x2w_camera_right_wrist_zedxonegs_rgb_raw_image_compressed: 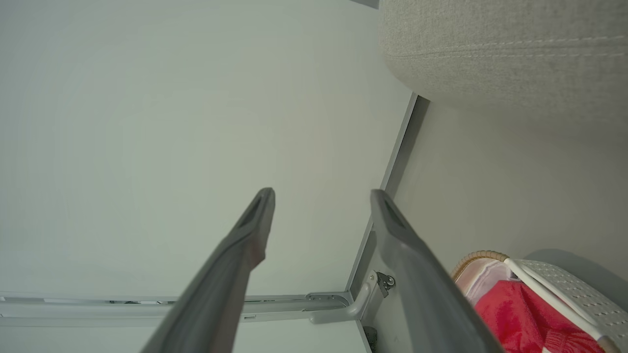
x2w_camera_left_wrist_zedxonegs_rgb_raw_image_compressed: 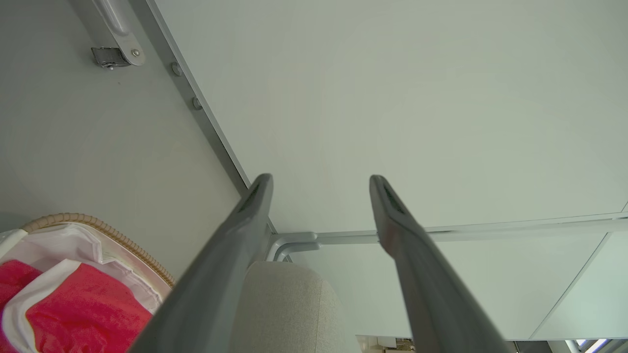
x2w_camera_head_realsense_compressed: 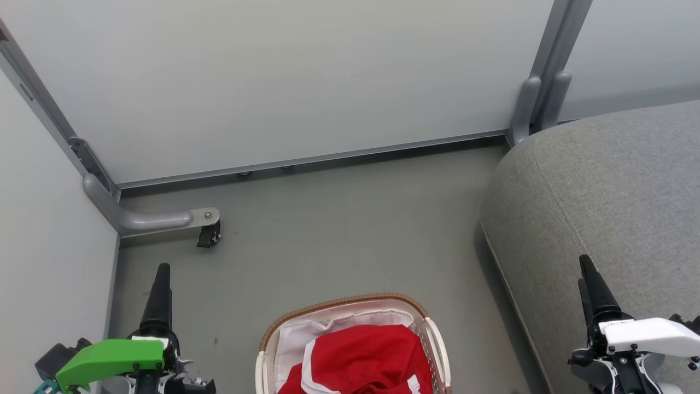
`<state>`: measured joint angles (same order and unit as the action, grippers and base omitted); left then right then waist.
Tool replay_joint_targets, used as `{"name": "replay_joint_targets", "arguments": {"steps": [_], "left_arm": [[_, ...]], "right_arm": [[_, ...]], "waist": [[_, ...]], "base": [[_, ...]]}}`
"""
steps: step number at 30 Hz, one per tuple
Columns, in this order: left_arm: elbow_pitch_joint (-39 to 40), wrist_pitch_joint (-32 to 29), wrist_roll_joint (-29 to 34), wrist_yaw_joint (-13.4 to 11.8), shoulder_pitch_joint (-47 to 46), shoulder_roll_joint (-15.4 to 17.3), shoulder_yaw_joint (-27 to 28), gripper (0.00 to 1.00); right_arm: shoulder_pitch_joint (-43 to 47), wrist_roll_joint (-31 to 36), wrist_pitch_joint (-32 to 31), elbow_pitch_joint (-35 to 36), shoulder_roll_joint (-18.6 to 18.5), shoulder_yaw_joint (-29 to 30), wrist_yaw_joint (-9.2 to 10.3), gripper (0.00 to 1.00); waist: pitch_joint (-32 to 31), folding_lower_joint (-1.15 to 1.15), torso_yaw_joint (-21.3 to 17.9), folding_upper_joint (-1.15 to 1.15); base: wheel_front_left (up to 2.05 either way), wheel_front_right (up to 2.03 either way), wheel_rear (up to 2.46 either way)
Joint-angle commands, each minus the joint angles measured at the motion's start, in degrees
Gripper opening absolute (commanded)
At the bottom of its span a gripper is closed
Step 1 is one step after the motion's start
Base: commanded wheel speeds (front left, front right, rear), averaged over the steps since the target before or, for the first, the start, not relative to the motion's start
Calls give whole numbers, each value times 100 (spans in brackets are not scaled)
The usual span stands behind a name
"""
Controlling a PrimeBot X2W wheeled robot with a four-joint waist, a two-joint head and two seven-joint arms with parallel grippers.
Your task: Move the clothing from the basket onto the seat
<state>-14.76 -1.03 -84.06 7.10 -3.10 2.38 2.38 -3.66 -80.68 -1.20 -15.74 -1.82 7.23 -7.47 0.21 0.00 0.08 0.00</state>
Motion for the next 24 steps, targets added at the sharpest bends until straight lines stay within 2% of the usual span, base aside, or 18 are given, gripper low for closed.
{"name": "replay_joint_targets", "arguments": {"steps": [1,13,24], "left_arm": [[150,60,247,22,-45,26,-22,100],[539,332,1853,-186,-48,33,-347,100],[694,545,3191,-434,84,39,-664,100]], "right_arm": [[-50,272,75,162,-53,37,-1,100],[61,1794,348,663,-67,-6,-1,100],[193,3011,564,789,-75,-189,-2,100]], "waist": [[-1,0,3,0],[-6,0,26,0],[-6,0,34,0]], "base": [[0,0,0],[0,0,0],[0,0,0]]}}
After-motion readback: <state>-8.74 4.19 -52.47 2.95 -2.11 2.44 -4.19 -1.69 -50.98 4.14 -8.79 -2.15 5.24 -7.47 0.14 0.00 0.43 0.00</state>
